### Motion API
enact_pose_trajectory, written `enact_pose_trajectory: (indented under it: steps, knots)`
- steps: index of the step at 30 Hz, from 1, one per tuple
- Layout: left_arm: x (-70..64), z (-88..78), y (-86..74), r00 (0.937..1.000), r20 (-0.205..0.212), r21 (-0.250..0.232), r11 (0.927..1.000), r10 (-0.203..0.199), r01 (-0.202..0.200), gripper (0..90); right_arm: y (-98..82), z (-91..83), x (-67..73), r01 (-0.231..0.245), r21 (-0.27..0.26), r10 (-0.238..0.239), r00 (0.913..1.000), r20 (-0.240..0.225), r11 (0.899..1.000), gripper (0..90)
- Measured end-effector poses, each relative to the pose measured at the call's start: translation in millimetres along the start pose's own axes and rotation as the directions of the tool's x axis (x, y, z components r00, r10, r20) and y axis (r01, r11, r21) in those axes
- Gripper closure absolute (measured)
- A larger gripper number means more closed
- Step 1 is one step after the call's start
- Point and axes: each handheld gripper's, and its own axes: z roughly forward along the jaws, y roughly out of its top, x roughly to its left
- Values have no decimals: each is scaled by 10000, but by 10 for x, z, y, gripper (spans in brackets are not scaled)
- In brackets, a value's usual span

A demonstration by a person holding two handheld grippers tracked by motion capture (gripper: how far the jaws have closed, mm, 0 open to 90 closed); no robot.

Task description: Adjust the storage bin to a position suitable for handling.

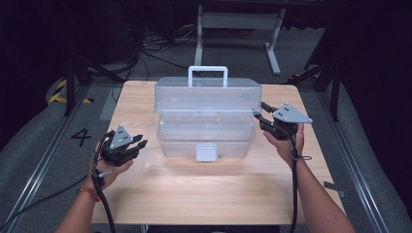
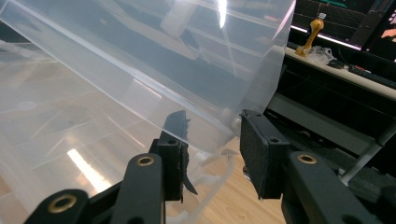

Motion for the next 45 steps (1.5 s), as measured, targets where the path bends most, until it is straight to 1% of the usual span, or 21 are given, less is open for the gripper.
enact_pose_trajectory:
  steps: [3,4,6,9,10,12,14,16,17,19,20,21,23,25,28,30,34,36,37,38,45]
  knots:
    - [-5,26,-126,9996,291,411,9991,60,-71,646,11,19,-10,-186,-140,187,9998,103,9997,632]
    - [-5,26,-126,9996,291,411,9991,60,-71,631,18,28,-11,-202,-148,205,9997,152,9997,631]
    - [-6,43,-242,9990,443,773,9970,39,-73,605,29,38,-8,-219,-166,223,9994,250,9996,633]
    - [-8,58,-362,9987,499,1046,9945,-123,70,543,50,62,-6,-206,-150,213,9989,417,9997,634]
    - [-8,58,-362,9987,499,1046,9945,-123,70,515,57,76,-10,-152,-126,159,9986,513,9998,652]
    - [-3,63,-423,9983,519,1234,9921,-278,212,497,60,90,-4,-77,-126,85,9980,621,9999,651]
    - [-14,87,-496,9968,575,1350,9897,-562,481,439,64,104,-12,-142,-215,156,9977,661,9997,663]
    - [-32,109,-552,9965,618,1591,9862,-558,454,421,75,110,-32,-327,-227,341,9973,644,9992,667]
    - [-38,123,-580,9967,632,1736,9840,-506,390,416,81,114,-35,-311,-251,327,9974,648,9992,670]
    - [-45,148,-614,9958,686,1789,9827,-601,470,405,96,123,-34,-181,-227,198,9968,779,9996,682]
    - [-58,165,-633,9944,730,1850,9808,-766,620,401,106,130,-37,-105,-188,121,9963,848,9998,688]
    - [-63,181,-647,9941,782,1930,9794,-756,593,396,117,135,-45,-116,-173,130,9960,882,9998,692]
    - [-61,191,-661,9921,878,1786,9812,-899,731,387,137,147,-60,-69,-118,79,9958,909,9999,698]
    - [-53,193,-661,9928,834,1751,9821,-857,701,381,158,160,-71,44,-103,-34,9952,983,9999,702]
    - [-47,200,-690,9884,952,1670,9808,-1181,1011,367,177,170,-85,20,-59,-14,9951,989,10000,707]
    - [-28,215,-711,9859,966,1536,9807,-1364,1206,327,198,185,-99,40,-40,-36,9944,1054,10000,713]
    - [-21,235,-723,9868,978,1380,9837,-1293,1152,262,241,211,-123,109,57,-115,9935,1132,9999,721]
    - [-28,247,-716,9858,1031,1423,9828,-1328,1175,243,246,219,-125,171,17,-172,9929,1178,9999,723]
    - [-24,251,-712,9874,971,1410,9838,-1249,1105,243,253,228,-127,239,45,-243,9919,1250,9997,728]
    - [-34,253,-710,9859,980,1440,9821,-1359,1210,231,265,238,-137,251,60,-256,9915,1278,9997,729]
    - [-30,265,-703,9870,1007,1448,9834,-1249,1096,206,323,294,-188,151,-27,-147,9913,1307,9999,732]
